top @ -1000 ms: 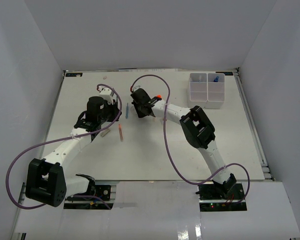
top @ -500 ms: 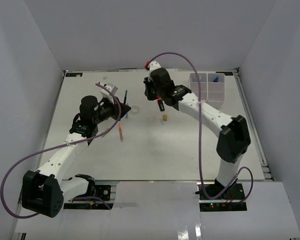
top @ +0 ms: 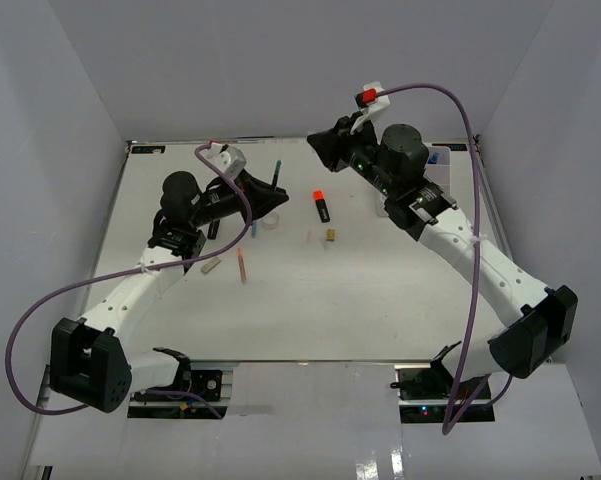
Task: Sort the stationery into containers
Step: Close the pen cap on the pen.
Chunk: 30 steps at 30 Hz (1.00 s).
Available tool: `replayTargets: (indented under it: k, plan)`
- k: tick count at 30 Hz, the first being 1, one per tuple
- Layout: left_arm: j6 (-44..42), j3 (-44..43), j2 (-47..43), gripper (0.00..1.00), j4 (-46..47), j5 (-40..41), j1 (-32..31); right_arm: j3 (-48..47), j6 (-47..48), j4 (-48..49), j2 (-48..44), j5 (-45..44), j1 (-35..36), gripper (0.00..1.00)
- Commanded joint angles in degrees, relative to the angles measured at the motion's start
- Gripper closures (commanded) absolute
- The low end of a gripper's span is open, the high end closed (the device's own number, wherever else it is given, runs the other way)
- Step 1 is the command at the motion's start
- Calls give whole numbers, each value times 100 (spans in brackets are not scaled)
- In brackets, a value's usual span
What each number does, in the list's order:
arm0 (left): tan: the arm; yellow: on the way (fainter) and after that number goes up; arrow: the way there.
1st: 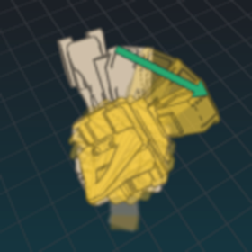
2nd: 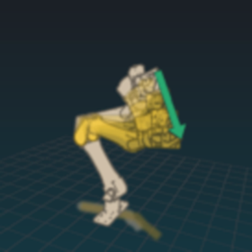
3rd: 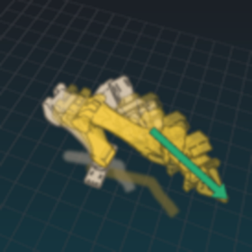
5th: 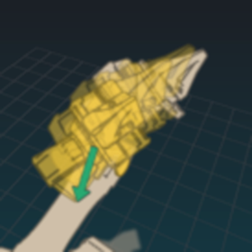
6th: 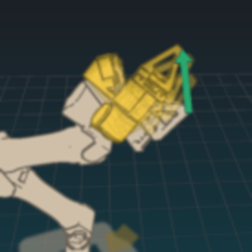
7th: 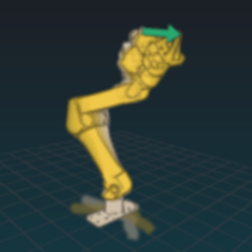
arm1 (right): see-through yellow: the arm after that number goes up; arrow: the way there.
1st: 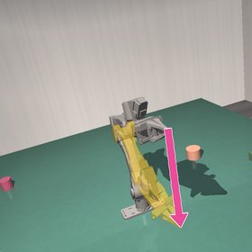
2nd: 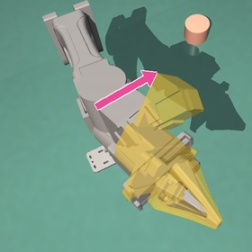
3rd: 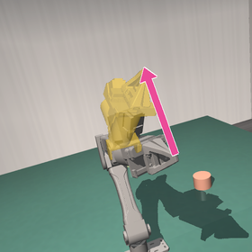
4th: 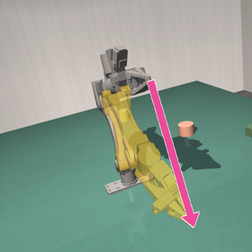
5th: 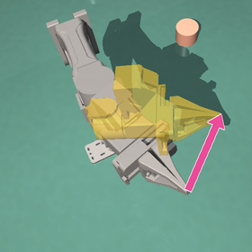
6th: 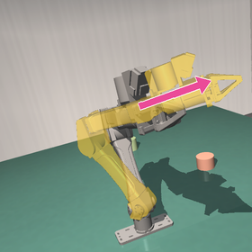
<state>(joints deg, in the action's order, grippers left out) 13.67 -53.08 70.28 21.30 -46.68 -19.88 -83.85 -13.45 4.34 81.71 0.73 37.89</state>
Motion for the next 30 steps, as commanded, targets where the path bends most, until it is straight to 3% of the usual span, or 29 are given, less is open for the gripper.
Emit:
replayTargets:
  k: [1, 10, 30]
  plan:
    - [180, 95, 3, 100, 594, -456, -95, 683, -245, 1655, -269, 716, -10, 92]
    - [320, 615, -199, 100, 850, -413, -174, 1249, -781, 3300, -270, 1701, -10, 92]
    - [206, 685, -234, 100, 814, -219, -201, 1670, -1643, 4514, -41, 2537, 43, 92]
